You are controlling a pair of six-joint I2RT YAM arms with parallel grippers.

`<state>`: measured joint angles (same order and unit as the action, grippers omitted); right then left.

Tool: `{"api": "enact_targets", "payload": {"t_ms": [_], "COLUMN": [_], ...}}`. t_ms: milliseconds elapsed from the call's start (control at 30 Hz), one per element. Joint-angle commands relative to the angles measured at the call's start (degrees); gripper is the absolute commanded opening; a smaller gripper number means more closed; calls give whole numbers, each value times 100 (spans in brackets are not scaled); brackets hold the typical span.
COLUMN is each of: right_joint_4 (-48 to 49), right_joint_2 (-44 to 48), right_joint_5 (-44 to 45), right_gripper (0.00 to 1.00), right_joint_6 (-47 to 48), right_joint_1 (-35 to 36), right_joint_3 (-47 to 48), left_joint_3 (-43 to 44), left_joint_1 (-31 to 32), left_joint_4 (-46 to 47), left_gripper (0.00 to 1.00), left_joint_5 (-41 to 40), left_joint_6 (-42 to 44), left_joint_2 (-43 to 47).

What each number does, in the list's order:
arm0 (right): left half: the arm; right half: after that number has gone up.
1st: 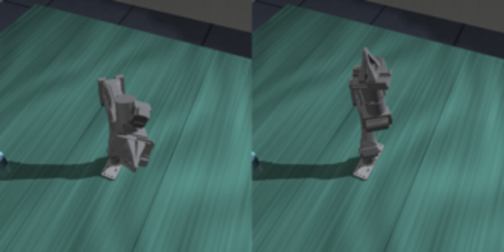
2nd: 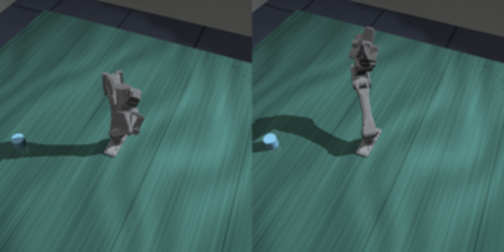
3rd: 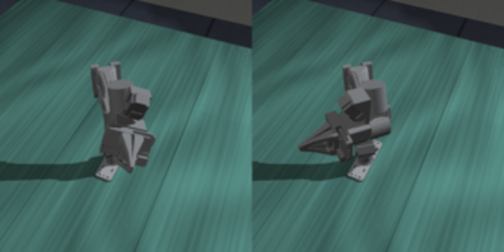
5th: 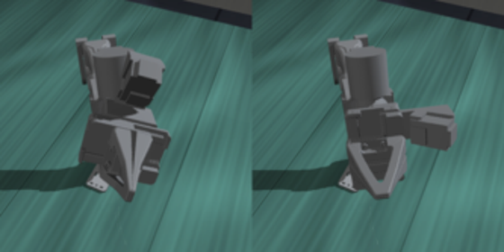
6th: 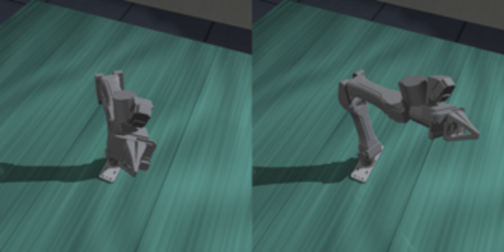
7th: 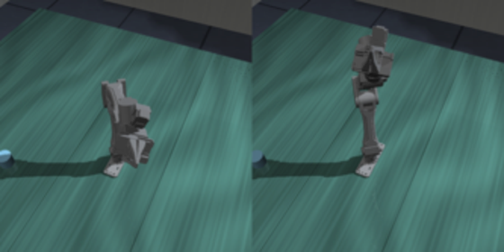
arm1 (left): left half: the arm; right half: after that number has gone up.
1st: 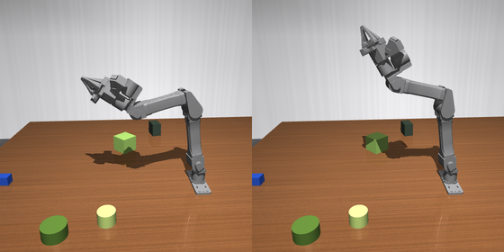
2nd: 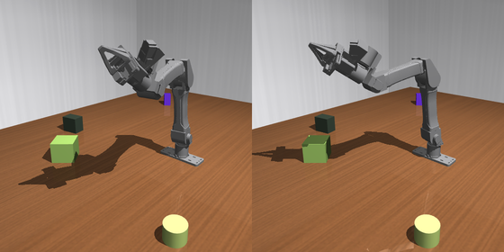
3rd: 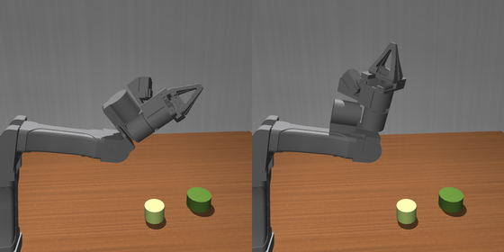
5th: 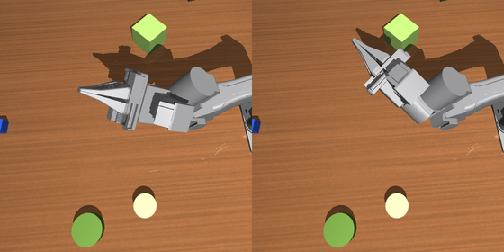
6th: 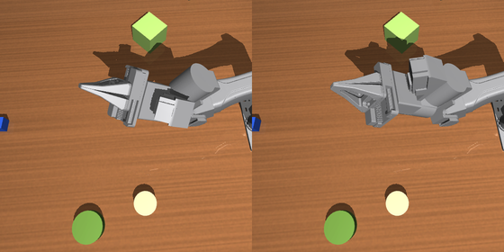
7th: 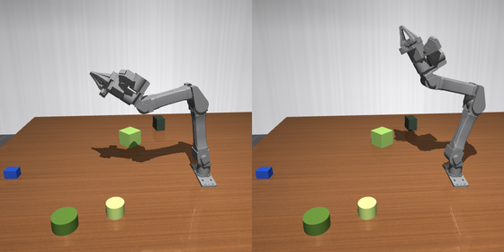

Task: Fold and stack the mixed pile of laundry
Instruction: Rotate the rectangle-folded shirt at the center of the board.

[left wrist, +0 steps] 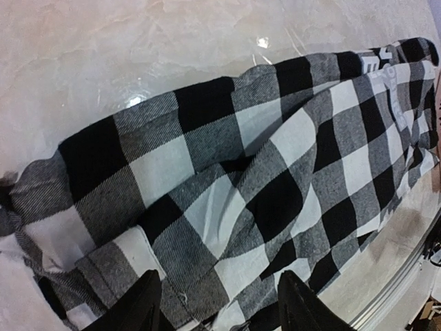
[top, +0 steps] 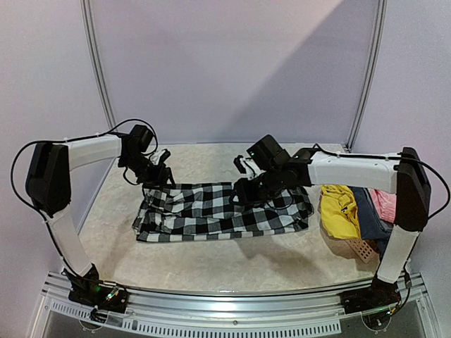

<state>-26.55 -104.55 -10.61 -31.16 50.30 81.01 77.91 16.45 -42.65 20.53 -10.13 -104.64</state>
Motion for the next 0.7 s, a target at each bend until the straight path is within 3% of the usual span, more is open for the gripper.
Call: {"api": "enact_targets", "payload": {"t_ms": [0, 667], "right_joint_4": [-393, -972], "right_joint_2": [-423, -1183], "right_joint_5": [-158, -54], "right_gripper": [41, 35], "right_joint_6": [391, 447], "right_joint_1": [272, 388], "right_joint_3": [262, 112], "left_joint_3": [276, -52], "left_joint_1": [66, 44], "left_joint_4": [139, 188], "left_gripper": [58, 51], "left_joint_5": [324, 33], "left_joint_6": [151, 168], "left_joint_2": [-439, -1119]}}
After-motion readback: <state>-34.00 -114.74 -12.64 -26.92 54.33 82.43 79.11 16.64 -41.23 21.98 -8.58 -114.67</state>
